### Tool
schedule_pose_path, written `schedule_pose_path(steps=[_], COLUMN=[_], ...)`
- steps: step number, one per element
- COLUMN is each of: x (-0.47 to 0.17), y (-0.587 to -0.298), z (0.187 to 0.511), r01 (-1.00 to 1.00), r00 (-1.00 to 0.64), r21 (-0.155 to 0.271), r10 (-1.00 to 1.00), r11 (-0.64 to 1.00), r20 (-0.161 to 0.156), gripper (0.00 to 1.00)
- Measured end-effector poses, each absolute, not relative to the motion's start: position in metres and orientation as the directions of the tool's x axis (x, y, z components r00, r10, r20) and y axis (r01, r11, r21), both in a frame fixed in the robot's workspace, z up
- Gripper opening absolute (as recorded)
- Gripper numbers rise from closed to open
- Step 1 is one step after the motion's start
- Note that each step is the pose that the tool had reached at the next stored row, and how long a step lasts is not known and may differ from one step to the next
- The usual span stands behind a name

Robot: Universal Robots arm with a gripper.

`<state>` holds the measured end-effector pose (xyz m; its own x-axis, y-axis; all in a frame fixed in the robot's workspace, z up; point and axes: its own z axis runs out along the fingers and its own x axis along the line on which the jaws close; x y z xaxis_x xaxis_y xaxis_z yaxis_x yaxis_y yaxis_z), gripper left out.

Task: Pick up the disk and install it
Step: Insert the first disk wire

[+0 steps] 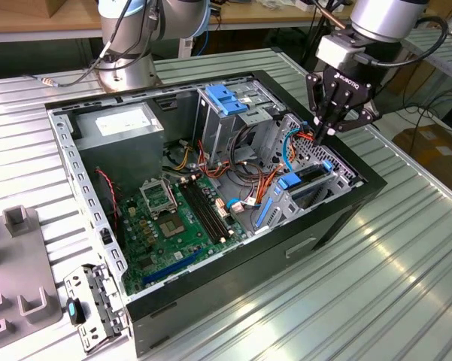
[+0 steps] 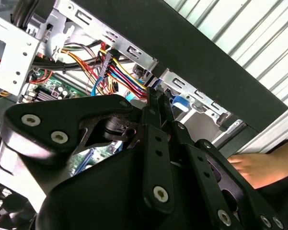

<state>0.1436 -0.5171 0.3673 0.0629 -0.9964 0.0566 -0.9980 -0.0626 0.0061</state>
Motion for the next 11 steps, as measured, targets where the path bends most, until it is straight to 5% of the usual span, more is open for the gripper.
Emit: schedule_pose_path(steps=[11], x=[0.1358], y=[-0.5259], z=[0.3648], r01=[-1.0], r00=[-0.007], r21=[0.006], r10=[-0.998], r11=[0.007], r20=[0.057], gripper=[0.17])
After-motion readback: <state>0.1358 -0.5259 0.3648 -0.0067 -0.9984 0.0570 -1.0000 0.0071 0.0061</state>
